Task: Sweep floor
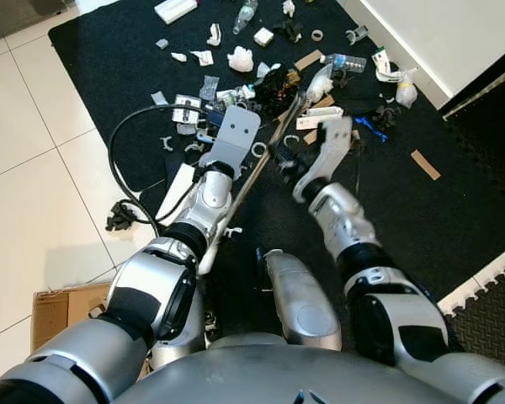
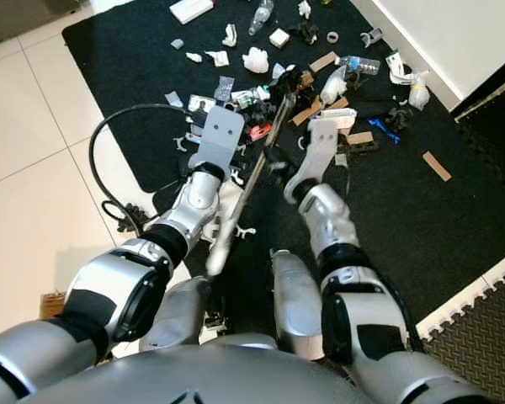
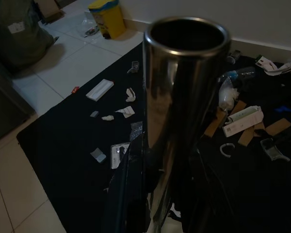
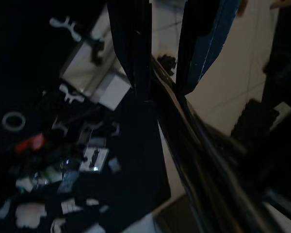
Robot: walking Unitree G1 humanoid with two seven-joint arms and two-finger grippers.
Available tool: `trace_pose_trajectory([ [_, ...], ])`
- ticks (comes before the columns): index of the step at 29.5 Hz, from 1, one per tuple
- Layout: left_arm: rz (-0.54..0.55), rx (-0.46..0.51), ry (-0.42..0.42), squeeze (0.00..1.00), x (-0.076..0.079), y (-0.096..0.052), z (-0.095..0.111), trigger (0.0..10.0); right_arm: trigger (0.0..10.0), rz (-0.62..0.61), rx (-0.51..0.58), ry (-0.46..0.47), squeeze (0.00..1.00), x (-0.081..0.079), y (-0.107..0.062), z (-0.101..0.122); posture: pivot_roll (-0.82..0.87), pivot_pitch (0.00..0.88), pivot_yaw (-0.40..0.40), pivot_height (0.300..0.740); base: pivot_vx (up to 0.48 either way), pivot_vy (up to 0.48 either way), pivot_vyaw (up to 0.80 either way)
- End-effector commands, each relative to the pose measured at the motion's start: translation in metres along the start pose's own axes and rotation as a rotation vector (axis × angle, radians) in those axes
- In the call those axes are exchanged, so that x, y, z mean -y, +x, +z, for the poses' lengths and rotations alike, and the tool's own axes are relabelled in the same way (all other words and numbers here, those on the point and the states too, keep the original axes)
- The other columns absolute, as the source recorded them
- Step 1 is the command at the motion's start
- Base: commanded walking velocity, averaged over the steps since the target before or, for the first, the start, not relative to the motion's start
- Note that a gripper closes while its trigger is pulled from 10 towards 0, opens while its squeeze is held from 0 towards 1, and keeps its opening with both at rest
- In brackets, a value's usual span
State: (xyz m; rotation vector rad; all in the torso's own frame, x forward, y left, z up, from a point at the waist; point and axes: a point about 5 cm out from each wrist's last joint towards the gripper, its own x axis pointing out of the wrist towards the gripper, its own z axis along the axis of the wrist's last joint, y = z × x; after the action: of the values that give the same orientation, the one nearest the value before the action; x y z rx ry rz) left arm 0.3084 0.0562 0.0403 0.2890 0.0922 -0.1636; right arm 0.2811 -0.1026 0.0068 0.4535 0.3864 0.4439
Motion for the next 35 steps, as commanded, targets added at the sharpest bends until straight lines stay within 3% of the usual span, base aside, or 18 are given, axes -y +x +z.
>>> trace_pose_trajectory([
  [1,-0.001,-0.033,-0.004,0.00,0.001,-0.003,-0.007,10.0,10.0,-0.024,0.033,0.006,0.00,0.004,-0.001,0.003,-0.10,0.128,-0.017,0.740,0.000,0.000,0.00],
  [13,0.006,-0.034,-0.021,0.00,-0.001,-0.003,-0.007,10.0,10.0,0.038,0.149,0.022,0.00,-0.017,0.023,0.036,-0.09,0.125,-0.017,0.740,0.000,0.000,0.00],
  [19,-0.051,0.002,-0.073,0.00,0.008,-0.001,0.003,10.0,10.0,0.088,0.175,0.011,0.00,-0.032,0.036,0.053,-0.09,0.123,-0.017,0.740,0.000,0.000,0.00],
  [23,-0.083,0.035,-0.133,0.00,0.016,0.001,0.013,10.0,10.0,0.121,0.205,0.030,0.00,-0.043,0.044,0.063,-0.08,0.122,-0.018,0.740,0.000,0.000,0.00],
  [24,-0.113,0.071,-0.199,0.00,0.020,0.004,0.024,10.0,10.0,0.139,0.220,0.039,0.00,-0.049,0.047,0.067,-0.08,0.120,-0.016,0.740,0.000,0.000,0.00],
  [27,-0.138,0.104,-0.248,0.00,0.022,0.006,0.033,10.0,10.0,0.148,0.226,0.038,0.00,-0.051,0.048,0.068,-0.08,0.120,-0.016,0.740,0.000,0.000,0.00],
  [31,-0.170,0.170,-0.331,0.00,0.012,0.011,0.048,10.0,10.0,0.148,0.241,0.030,0.00,-0.047,0.047,0.073,-0.08,0.120,-0.016,0.740,0.000,0.000,0.00],
  [35,-0.175,0.227,-0.360,0.00,-0.002,0.016,0.059,10.0,10.0,0.146,0.293,0.024,0.00,-0.040,0.045,0.089,-0.08,0.111,-0.014,0.740,0.000,0.000,0.00],
])
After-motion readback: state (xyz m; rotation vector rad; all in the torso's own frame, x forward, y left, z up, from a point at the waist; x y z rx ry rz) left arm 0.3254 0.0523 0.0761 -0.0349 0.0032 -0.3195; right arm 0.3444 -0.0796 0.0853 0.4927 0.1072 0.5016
